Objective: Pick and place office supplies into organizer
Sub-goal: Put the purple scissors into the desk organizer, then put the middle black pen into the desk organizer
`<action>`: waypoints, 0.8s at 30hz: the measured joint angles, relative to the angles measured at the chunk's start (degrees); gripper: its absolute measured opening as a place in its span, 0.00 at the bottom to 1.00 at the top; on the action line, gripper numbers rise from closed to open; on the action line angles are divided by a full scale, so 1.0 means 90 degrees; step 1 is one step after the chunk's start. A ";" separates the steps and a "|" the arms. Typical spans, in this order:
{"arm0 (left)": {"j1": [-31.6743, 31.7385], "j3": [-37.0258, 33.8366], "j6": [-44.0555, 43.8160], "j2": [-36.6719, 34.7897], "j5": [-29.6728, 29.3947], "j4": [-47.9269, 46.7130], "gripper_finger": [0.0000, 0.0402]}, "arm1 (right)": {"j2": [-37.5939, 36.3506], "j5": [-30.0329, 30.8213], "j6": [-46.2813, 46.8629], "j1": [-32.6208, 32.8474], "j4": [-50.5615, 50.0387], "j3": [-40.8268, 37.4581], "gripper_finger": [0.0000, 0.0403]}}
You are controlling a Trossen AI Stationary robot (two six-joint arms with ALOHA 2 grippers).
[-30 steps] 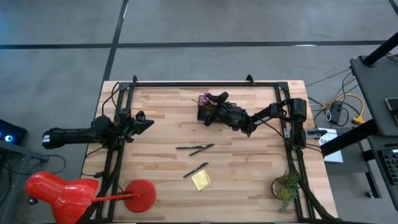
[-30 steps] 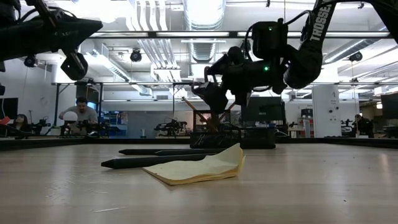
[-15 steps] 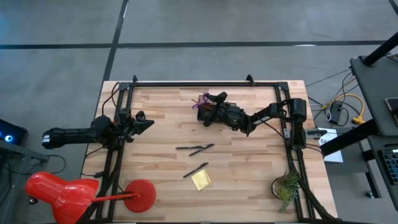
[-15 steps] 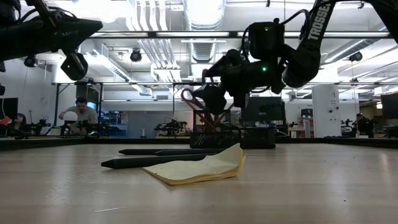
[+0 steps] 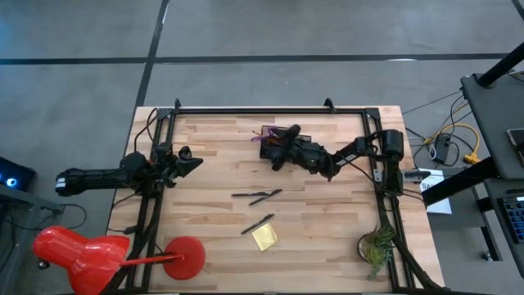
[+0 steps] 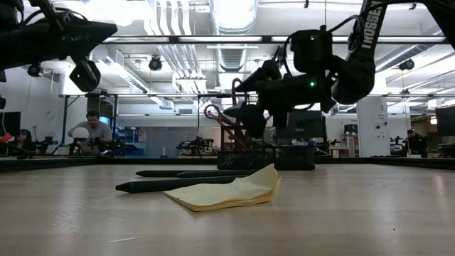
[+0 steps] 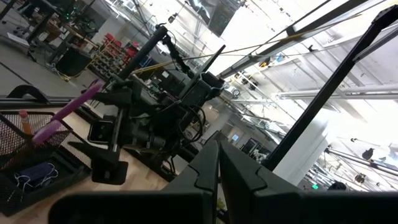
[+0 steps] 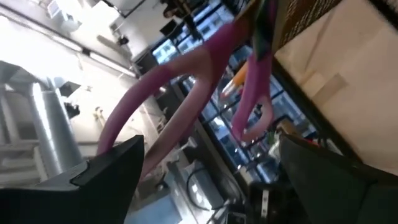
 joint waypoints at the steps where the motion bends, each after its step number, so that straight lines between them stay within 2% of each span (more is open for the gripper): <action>1: 0.0000 0.0000 0.0000 0.0001 0.0002 0.0000 0.00 | -0.0002 -0.0018 -0.0020 0.0018 0.0106 -0.0042 0.89; 7: 0.0000 0.0000 0.0000 0.0002 0.0002 -0.0002 0.00 | -0.0002 -0.0067 0.0011 0.0175 0.0260 -0.0445 0.89; 18: 0.0000 0.0000 0.0000 0.0000 0.0001 0.0000 0.00 | -0.0002 -0.0161 -0.0044 0.0609 0.1609 -0.1448 0.89; 24: 0.0000 0.0000 0.0000 0.0002 0.0000 0.0000 0.00 | -0.0007 -0.0532 -0.0073 0.0788 0.1902 -0.1733 0.89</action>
